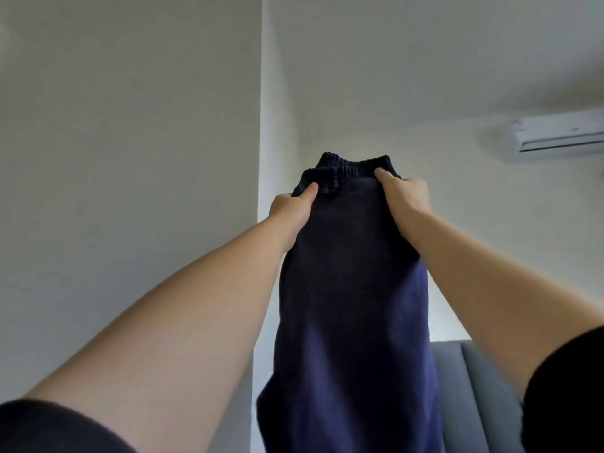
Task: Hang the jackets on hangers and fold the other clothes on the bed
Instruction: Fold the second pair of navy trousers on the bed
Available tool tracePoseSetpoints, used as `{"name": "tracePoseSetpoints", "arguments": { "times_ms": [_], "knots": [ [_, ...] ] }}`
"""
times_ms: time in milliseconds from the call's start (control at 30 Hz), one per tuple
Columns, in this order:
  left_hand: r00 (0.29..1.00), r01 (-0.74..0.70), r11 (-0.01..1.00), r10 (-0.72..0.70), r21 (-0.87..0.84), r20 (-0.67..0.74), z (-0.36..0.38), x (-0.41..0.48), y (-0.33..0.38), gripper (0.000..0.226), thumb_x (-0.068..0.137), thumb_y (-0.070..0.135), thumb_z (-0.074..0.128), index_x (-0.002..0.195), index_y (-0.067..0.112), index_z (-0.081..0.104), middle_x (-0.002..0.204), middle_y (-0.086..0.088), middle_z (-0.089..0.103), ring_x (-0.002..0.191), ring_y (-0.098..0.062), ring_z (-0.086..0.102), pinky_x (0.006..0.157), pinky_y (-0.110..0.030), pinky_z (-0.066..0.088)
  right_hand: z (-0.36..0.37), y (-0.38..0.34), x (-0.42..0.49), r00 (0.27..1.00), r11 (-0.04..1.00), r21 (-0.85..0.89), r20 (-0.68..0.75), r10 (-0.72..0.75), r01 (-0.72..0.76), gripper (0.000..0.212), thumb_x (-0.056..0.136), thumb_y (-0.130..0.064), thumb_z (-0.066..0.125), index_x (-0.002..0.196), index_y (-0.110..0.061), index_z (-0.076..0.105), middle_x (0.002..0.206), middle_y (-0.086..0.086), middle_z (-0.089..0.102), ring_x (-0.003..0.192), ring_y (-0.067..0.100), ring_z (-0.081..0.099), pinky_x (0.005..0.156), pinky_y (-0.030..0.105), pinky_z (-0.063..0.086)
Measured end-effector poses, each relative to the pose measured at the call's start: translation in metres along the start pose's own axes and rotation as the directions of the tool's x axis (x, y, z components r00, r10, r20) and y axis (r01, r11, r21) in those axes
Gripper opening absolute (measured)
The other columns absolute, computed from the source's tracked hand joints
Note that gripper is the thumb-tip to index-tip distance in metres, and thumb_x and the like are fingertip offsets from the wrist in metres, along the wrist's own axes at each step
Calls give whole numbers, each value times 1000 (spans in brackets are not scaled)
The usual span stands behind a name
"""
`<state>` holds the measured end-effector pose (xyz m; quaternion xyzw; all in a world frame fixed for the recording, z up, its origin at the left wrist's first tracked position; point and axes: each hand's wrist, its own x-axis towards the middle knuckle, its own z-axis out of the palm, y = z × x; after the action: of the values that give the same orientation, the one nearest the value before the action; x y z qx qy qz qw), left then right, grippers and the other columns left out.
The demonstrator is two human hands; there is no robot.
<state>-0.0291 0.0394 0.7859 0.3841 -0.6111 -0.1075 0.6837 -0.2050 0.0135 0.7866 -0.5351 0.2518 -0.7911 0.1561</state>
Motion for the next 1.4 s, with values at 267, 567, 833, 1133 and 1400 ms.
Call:
{"name": "tracePoseSetpoints", "arguments": {
  "times_ms": [267,567,833,1133,1400],
  "knots": [
    [870,299,889,-403,347,284,33,6,-23,10,88,19,65,81,16,59,68,3,58,47,-8,48,48,-15,40,-80,34,37,711,884,-392,544,445,-254,18,86,-26,64,97,-12,66,91,6,69,75,21,66,71,25,53],
    [580,569,651,-751,502,315,85,33,-149,14,97,12,52,111,9,52,96,-3,63,55,-10,66,40,-15,49,-53,173,50,384,547,-738,408,828,-395,16,96,-25,54,97,-9,59,73,8,65,42,14,60,36,19,46],
    [979,204,965,-200,162,-41,143,99,-176,21,95,5,48,114,0,56,111,-10,61,95,-26,61,69,-30,53,19,212,92,936,810,-585,306,173,41,26,97,-21,51,104,4,54,122,15,61,112,33,57,90,31,43],
    [780,-600,783,618,164,-96,134,168,19,5,98,20,43,102,19,45,88,7,51,74,-3,48,58,-19,33,-1,49,186,845,821,-221,31,-534,527,23,96,-19,48,119,-15,49,102,-4,56,92,16,51,79,27,37],
    [957,-289,918,272,273,97,143,110,-139,8,98,18,45,103,16,50,89,2,54,78,-13,50,64,-27,39,-26,204,103,968,899,-392,225,-109,192,17,90,-22,56,106,-24,50,84,-12,54,83,16,53,70,27,38]
  ]
}}
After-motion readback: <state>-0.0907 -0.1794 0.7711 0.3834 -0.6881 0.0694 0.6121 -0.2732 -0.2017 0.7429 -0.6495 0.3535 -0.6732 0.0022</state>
